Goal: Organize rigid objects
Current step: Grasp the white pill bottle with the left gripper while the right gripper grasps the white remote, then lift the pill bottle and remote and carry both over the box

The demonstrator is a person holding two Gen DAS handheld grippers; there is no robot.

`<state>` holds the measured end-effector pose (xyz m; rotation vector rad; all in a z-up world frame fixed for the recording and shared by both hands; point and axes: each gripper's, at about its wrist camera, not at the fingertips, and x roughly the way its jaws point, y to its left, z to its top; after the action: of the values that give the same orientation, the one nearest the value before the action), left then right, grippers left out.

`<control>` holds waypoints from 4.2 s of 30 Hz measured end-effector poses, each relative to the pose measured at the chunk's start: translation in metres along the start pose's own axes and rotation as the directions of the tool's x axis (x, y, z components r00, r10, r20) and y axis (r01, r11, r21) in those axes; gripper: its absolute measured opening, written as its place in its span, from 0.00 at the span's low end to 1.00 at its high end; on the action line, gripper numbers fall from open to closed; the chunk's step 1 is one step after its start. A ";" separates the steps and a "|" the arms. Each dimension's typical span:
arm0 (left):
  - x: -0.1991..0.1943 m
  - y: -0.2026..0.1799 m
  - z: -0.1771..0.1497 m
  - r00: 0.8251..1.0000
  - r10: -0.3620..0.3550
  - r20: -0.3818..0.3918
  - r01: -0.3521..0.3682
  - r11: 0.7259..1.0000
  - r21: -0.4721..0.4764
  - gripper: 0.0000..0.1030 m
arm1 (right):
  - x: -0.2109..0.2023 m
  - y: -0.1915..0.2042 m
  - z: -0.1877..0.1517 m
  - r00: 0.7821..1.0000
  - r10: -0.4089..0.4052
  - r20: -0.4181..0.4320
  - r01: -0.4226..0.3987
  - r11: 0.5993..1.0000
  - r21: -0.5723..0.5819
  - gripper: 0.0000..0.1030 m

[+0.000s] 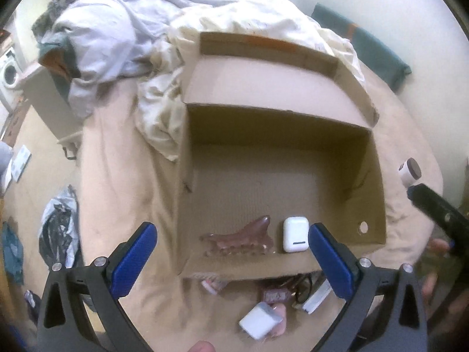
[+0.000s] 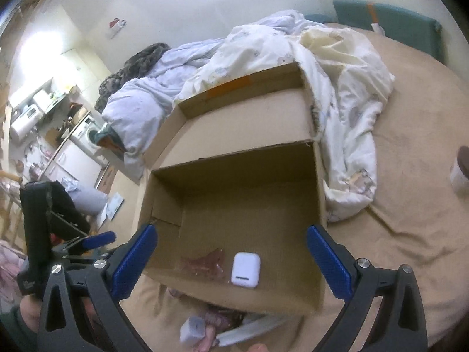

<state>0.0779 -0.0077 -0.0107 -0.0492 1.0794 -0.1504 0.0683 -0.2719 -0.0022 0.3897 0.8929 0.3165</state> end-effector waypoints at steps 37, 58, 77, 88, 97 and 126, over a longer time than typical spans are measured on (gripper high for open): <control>0.108 -0.022 -0.070 0.957 0.125 -0.264 -0.072 0.977 0.202 0.66 | 0.080 -0.057 -0.100 0.850 0.127 -0.512 0.047 0.949 0.313 0.72; 0.101 -0.024 -0.073 0.955 0.074 -0.288 -0.021 0.983 0.183 0.25 | 0.068 -0.070 -0.118 0.851 0.009 -0.525 0.120 0.970 0.211 0.27; 0.081 -0.001 -0.072 0.960 0.126 -0.249 -0.102 0.989 0.105 0.25 | 0.071 -0.037 -0.117 0.845 -0.048 -0.532 0.115 0.989 0.092 0.23; 0.035 0.008 -0.075 0.974 0.147 -0.174 -0.133 0.987 0.086 0.25 | 0.021 -0.020 -0.108 0.889 0.012 -0.457 0.043 0.993 0.109 0.23; -0.026 -0.007 -0.037 0.995 0.103 -0.001 -0.102 0.990 0.094 0.25 | -0.023 -0.014 -0.056 0.936 0.037 -0.349 -0.012 0.997 0.073 0.23; 0.083 -0.014 0.005 0.994 0.105 -0.031 -0.102 0.990 0.101 0.25 | 0.091 -0.010 -0.003 0.941 -0.075 -0.330 0.056 0.996 -0.066 0.23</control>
<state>0.1196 -0.0341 -0.0795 0.0988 1.1069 -0.1113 0.1202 -0.2419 -0.0715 0.2566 1.2231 0.3516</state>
